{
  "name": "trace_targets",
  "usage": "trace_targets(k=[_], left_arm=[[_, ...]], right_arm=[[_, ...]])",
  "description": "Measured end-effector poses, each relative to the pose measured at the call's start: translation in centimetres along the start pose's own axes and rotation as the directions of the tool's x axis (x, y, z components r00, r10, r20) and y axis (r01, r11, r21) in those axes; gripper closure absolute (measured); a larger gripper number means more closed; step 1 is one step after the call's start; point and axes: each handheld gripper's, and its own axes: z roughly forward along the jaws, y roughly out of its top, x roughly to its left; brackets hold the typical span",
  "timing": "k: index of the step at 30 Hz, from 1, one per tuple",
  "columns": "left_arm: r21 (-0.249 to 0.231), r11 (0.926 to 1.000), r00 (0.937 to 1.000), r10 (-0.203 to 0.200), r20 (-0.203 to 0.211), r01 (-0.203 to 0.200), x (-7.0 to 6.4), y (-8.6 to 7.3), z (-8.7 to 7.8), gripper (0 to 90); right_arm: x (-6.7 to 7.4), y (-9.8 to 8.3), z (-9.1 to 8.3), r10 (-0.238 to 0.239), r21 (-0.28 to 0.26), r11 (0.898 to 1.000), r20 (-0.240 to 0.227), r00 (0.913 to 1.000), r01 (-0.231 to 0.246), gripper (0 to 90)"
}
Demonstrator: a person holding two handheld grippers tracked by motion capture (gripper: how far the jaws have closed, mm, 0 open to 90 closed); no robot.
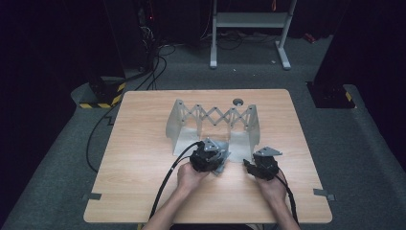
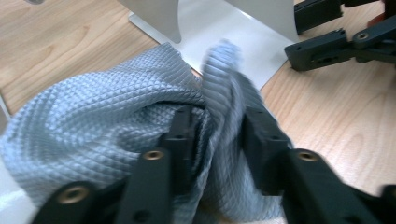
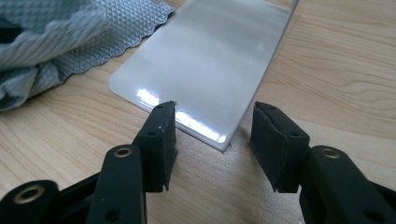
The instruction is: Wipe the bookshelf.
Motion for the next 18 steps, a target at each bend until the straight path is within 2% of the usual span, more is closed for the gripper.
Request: trace_targets(k=[3,4,6,18], left_arm=[[-0.020,0.9997,0.9998,0.013,-0.014,-0.014,-0.3,0.1,-0.5,49.6],[-0.021,0.9998,0.9997,0.006,-0.024,-0.007,-0.4,0.1,-0.6,46.7],[-0.040,0.9991,0.9997,-0.016,-0.016,0.015,-0.2,0.0,-1.0,42.3],[-0.082,0.9933,0.9964,-0.083,-0.015,0.082,1.2,-0.8,-3.1,37.6]], right_arm=[[0.0,0.0,0.0,-0.001,-0.001,1.000,0.003,1.0000,0.001,50.8],[0.0,0.0,0.0,-0.004,0.000,1.000,0.005,1.0000,0.004,50.8],[0.0,0.0,0.0,-0.002,0.000,1.000,0.008,1.0000,0.002,50.8],[0.0,0.1,0.1,0.000,-0.001,1.000,0.011,0.9999,0.000,50.4]])
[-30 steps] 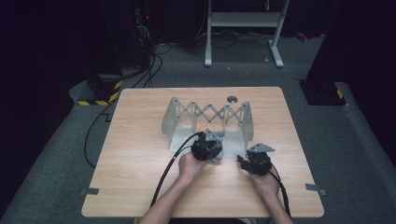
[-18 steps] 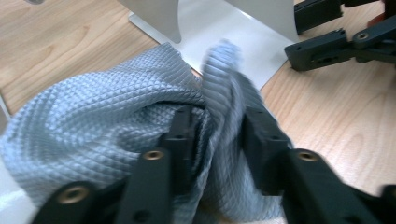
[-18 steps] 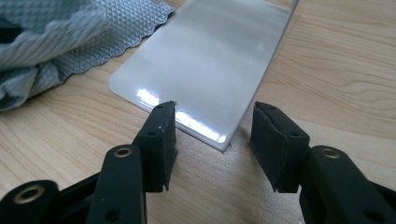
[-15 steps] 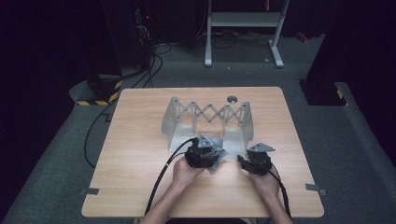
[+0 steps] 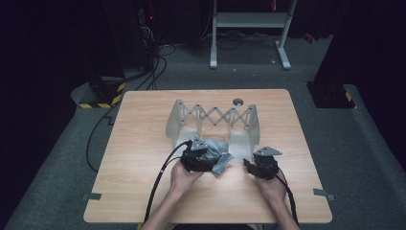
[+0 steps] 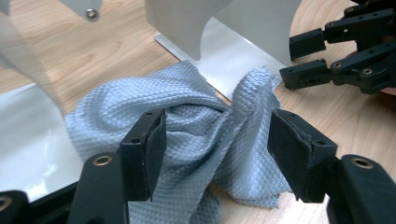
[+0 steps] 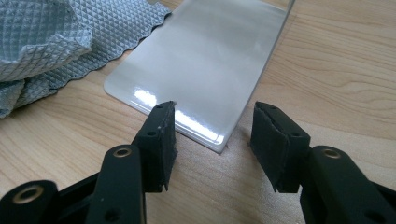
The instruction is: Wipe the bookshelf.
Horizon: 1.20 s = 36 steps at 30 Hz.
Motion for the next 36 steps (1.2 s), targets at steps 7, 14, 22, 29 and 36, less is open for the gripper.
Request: trace_targets(k=[7,14,22,29,36], left_arm=[[-0.011,0.9999,0.9992,-0.011,-0.038,0.011,0.9,-0.3,-0.9,38.0],[-0.022,0.9994,0.9973,-0.030,-0.067,0.028,1.6,-0.7,-1.9,38.5],[-0.038,0.9975,0.9913,-0.064,-0.115,0.060,2.8,-1.7,-3.7,39.4],[-0.018,0.9975,0.9781,-0.071,-0.195,0.069,4.0,-3.5,-5.6,41.3],[-0.010,0.9927,0.9638,-0.119,-0.238,0.120,5.3,-5.4,-6.0,41.1]], right_arm=[[0.0,0.0,0.0,0.002,0.000,1.000,-0.002,1.0000,-0.002,50.0],[0.0,0.0,0.0,-0.001,0.000,1.000,-0.001,1.0000,0.001,49.6],[0.0,0.0,0.0,0.000,0.000,1.000,0.001,1.0000,0.000,48.9],[0.0,0.0,0.0,0.001,0.002,1.000,0.004,1.0000,-0.001,47.6],[0.0,0.0,0.0,0.002,0.002,1.000,0.004,1.0000,-0.002,47.4]])
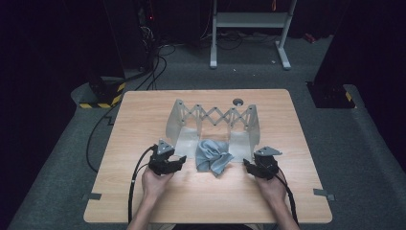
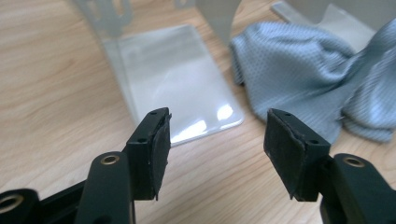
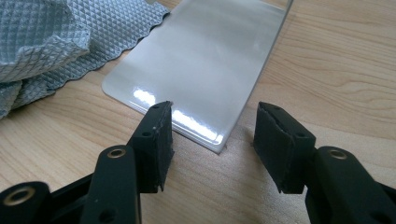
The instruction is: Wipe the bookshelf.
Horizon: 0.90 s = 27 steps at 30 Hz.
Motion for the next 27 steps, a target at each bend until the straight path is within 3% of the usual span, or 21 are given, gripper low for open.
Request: trace_targets(k=[3,8,17,21,27], left_arm=[[0.001,0.9999,0.9988,-0.012,-0.047,0.012,0.4,-0.5,-0.2,41.5],[-0.004,0.9986,0.9946,-0.052,-0.089,0.052,1.4,-1.1,-0.2,41.6],[0.001,0.9920,0.9833,-0.125,-0.132,0.126,3.4,-1.3,2.2,46.8],[0.009,0.9932,0.9809,-0.113,-0.158,0.116,3.4,-1.3,3.2,54.2],[0.010,0.9978,0.9842,-0.063,-0.165,0.066,3.1,-0.5,3.9,60.6]], right_arm=[[0.0,0.0,0.0,0.000,0.000,1.000,0.000,1.0000,0.000,47.4],[0.0,0.0,0.0,0.001,0.001,1.000,-0.001,1.0000,-0.001,47.5],[0.0,0.0,0.0,-0.002,-0.001,1.000,-0.004,1.0000,0.002,50.8],[0.0,0.0,0.0,-0.002,-0.002,1.000,-0.001,1.0000,0.002,52.5],[0.0,0.0,0.0,-0.004,-0.004,1.000,-0.003,1.0000,0.004,55.0]])
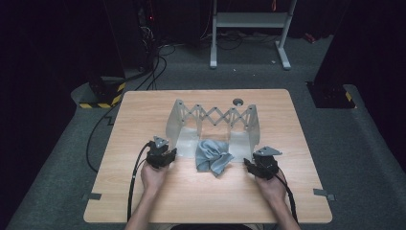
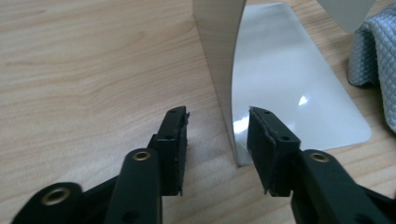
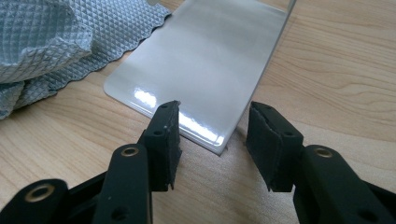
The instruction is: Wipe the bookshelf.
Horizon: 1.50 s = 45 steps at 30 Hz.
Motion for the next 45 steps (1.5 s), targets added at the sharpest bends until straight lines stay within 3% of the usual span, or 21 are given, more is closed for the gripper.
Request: trace_targets(k=[10,17,31,33,35,38,42,45], left_arm=[[-0.007,0.9992,0.9989,-0.040,0.025,0.040,-0.2,0.0,0.7,84.2],[0.010,0.9997,0.9997,-0.024,-0.004,0.024,-0.4,-0.1,0.2,85.5],[-0.013,0.9990,0.9989,-0.042,-0.023,0.042,-1.7,-1.7,-1.3,84.9],[-0.020,0.9992,0.9989,-0.035,-0.030,0.035,-1.8,-1.9,-1.4,84.3],[-0.021,0.9991,0.9990,-0.039,-0.023,0.038,-1.9,-1.9,-1.4,82.9],[-0.020,0.9990,0.9989,-0.040,-0.024,0.039,-1.9,-1.9,-1.4,75.2],[-0.020,0.9983,0.9983,-0.055,-0.018,0.055,-1.7,-1.9,-1.4,72.0],[-0.019,0.9991,0.9989,-0.039,-0.025,0.039,-1.9,-1.9,-1.4,73.5]], right_arm=[[-0.1,0.1,0.1,0.006,-0.002,1.000,0.002,1.0000,-0.006,58.4],[-0.3,0.2,0.2,0.019,-0.004,1.000,-0.006,0.9998,-0.019,64.2],[-0.7,1.1,1.2,0.042,-0.008,0.999,-0.005,0.9991,-0.042,68.7],[-0.8,1.2,1.3,0.043,-0.009,0.999,-0.006,0.9991,-0.043,66.5],[-0.7,1.4,1.5,0.043,-0.006,0.999,0.003,0.9991,-0.043,57.4],[-0.7,1.2,1.3,0.059,-0.003,0.998,0.026,0.9979,-0.059,52.4],[-0.5,0.5,0.3,0.074,0.010,0.997,-0.004,0.9972,-0.074,55.7],[-0.1,0.1,-0.8,0.083,-0.009,0.996,-0.045,0.9955,-0.084,52.7]])
